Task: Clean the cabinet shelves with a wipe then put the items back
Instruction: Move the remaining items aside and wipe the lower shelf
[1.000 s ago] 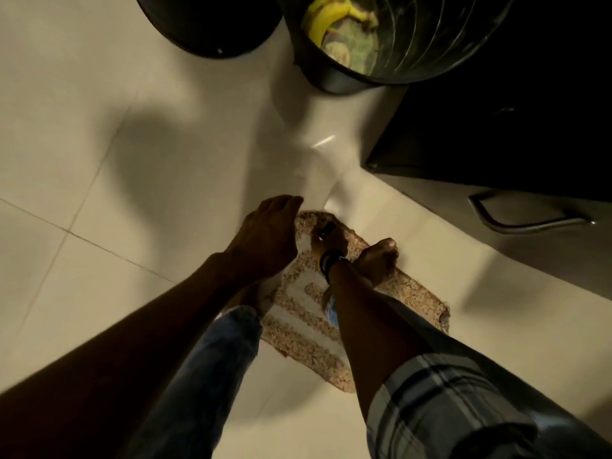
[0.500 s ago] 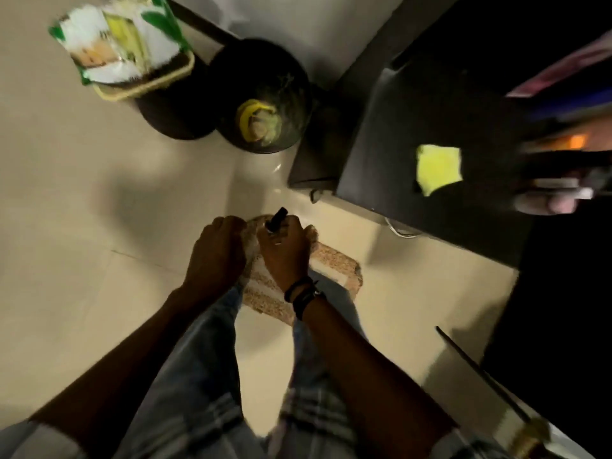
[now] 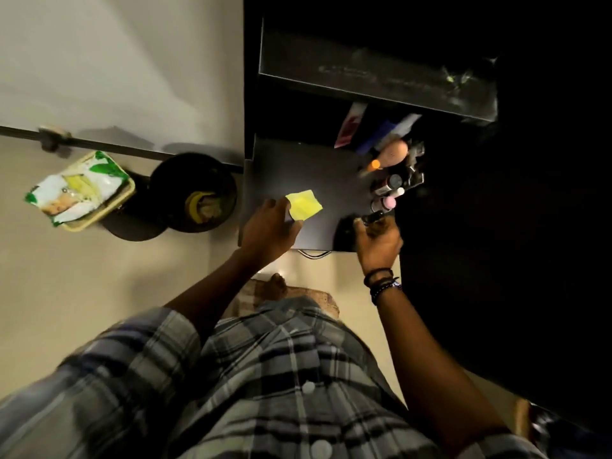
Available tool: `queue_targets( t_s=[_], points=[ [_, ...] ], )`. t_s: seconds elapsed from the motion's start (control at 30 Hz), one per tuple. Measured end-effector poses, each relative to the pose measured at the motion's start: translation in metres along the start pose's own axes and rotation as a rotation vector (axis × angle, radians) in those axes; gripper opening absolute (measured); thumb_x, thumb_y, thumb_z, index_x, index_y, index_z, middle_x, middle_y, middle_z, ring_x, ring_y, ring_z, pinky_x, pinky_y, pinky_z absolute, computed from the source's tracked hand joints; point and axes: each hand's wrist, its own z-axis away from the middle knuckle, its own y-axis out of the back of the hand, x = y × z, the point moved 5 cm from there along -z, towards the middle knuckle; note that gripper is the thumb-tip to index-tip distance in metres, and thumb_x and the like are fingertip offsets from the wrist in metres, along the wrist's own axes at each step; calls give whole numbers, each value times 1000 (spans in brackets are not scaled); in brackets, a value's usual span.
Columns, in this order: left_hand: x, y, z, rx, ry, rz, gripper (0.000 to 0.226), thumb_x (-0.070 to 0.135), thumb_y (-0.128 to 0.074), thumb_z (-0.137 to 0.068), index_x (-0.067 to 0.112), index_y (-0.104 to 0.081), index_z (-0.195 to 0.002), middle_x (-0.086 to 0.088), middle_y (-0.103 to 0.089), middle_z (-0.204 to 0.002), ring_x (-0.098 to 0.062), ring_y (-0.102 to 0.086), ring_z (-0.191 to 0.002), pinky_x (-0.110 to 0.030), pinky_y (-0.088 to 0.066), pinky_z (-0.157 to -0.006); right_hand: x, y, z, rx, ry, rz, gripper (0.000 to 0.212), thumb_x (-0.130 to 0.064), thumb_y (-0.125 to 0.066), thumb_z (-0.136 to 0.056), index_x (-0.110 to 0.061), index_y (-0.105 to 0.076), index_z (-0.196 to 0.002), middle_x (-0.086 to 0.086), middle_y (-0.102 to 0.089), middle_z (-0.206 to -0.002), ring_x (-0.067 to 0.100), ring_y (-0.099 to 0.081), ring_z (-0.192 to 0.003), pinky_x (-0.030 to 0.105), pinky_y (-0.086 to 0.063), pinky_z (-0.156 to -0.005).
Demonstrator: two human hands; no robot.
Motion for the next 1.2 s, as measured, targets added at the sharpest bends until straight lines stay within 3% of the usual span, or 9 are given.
queue_targets(
  t_s=[0.2,0.43,0.63,0.73,0.83,0.93,1.0,1.1,1.2],
  points=[
    [9,-34,-32,30,259,-22,62,61,-58,-80,13,-60,-118,-11,-65,-116,-34,-60,-107,-36,-48,-83,31,5,-47,-15,-99,97,25,-16,-74,-78,-2,-61,-93,16,-71,-92,31,-65,-89,34,-50,-76],
    [4,-41,-36,-3,393,-30,59,46,-69,-78,4,-54,-117,-18,-58,-120,-38,-54,-112,-42,-47,-85,48,-1,-59,-74,-103,105,26,-16,-75,-77,-2,-64,-96,17,-71,-93,32,-65,-90,33,-50,-77],
    [-11,-15,-24,-25,356,6,53,41,-75,-75,1,-58,-106,-20,-63,-108,-37,-59,-101,-35,-43,-72,56,-2,-41,-107,-217,57,49,-32,-84,-66,-4,-55,-93,-4,-58,-73,20,-61,-77,30,-49,-76],
    [1,4,-12,-3,247,99,36,16,-79,-74,-3,-67,-101,-21,-68,-106,-34,-63,-95,-17,-26,-60,37,-17,-12,-221,-6,189,36,-40,-73,-79,-7,-58,-81,-5,-55,-73,16,-58,-72,16,-32,-56],
    [-11,8,-9,-47,209,167,31,16,-84,-67,6,-68,-93,-13,-69,-90,-32,-64,-89,-18,-25,-54,-6,-62,15,-447,403,155,15,-24,-61,-90,-10,-63,-94,5,-64,-97,19,-59,-91,23,-43,-81],
    [-38,9,-11,-94,279,167,54,45,-77,-53,10,-60,-90,1,-57,-80,-26,-59,-78,-24,-30,-51,-35,-121,25,-684,715,310,33,-13,-53,-91,-6,-58,-123,16,-58,-127,31,-52,-117,32,-38,-102],
    [-49,14,-9,-106,277,178,64,44,-79,-51,8,-57,-99,0,-57,-85,-22,-55,-77,-30,-39,-61,-47,-146,6,-622,777,394,39,-11,-49,-91,-4,-53,-129,19,-56,-130,38,-52,-116,39,-39,-102],
    [-66,26,-6,-118,244,143,53,26,-85,-63,9,-56,-104,-3,-58,-94,-23,-56,-82,-32,-41,-66,-66,-170,-58,-438,674,395,42,-11,-48,-90,-1,-50,-131,23,-55,-130,40,-50,-119,37,-32,-107],
    [-78,38,-3,-93,217,96,45,21,-81,-69,7,-56,-104,-7,-61,-97,-18,-53,-77,-26,-37,-63,-84,-199,-94,-501,635,523,46,-15,-47,-87,-3,-49,-131,21,-54,-132,37,-48,-123,37,-32,-108]
  ],
)
